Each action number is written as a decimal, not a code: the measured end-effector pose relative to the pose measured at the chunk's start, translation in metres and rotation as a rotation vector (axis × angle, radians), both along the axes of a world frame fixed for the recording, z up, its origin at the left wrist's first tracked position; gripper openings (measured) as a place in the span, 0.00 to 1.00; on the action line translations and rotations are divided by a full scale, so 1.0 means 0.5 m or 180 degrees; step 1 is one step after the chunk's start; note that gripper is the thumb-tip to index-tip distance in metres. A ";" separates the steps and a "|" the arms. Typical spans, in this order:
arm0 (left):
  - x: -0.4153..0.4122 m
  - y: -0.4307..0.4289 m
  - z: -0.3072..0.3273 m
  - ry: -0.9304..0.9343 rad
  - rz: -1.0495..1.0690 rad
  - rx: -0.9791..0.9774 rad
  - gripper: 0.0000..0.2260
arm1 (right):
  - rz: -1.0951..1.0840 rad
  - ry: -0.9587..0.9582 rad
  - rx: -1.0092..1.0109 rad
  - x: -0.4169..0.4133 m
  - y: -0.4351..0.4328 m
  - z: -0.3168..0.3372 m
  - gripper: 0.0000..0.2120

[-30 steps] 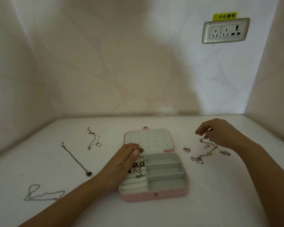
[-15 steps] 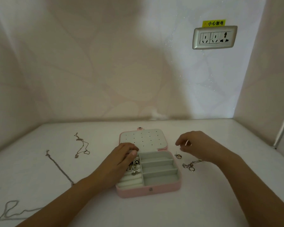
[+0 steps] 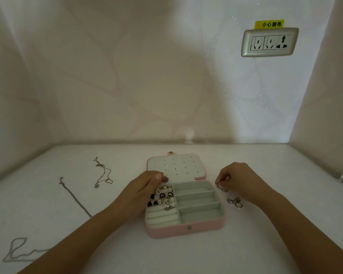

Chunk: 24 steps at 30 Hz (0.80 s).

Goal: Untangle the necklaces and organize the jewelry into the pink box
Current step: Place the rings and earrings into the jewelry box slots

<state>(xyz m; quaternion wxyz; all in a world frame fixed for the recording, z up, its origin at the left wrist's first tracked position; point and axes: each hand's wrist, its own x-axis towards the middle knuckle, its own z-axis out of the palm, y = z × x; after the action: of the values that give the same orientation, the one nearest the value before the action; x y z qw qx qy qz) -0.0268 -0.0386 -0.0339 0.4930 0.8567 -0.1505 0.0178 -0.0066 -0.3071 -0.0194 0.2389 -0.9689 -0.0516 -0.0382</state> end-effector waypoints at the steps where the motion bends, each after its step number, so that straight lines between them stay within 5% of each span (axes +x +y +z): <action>1: -0.002 0.003 0.007 0.0126 0.0112 -0.0162 0.18 | -0.0017 -0.0003 -0.0023 0.000 0.001 -0.001 0.07; 4: -0.006 0.018 0.035 -0.0156 0.0344 -0.0016 0.13 | -0.0021 -0.0264 0.0351 -0.007 0.008 0.008 0.05; 11: -0.040 0.018 0.100 -0.0160 -0.0216 -0.0753 0.07 | 0.0967 -0.0553 0.2888 -0.081 0.082 0.081 0.03; 18: -0.074 -0.004 0.120 0.0306 -0.0755 -0.1285 0.08 | 0.1596 -0.0264 0.3198 -0.115 0.150 0.067 0.06; 24: -0.079 -0.005 0.122 0.0436 -0.0569 -0.1344 0.09 | 0.1430 -0.0261 0.3332 -0.114 0.163 0.056 0.04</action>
<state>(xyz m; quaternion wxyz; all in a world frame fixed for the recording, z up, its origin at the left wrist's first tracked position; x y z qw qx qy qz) -0.0662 -0.0413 0.0272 0.6699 0.7171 -0.1849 -0.0529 -0.0635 -0.2258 0.0085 0.6871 -0.6845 -0.2397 -0.0445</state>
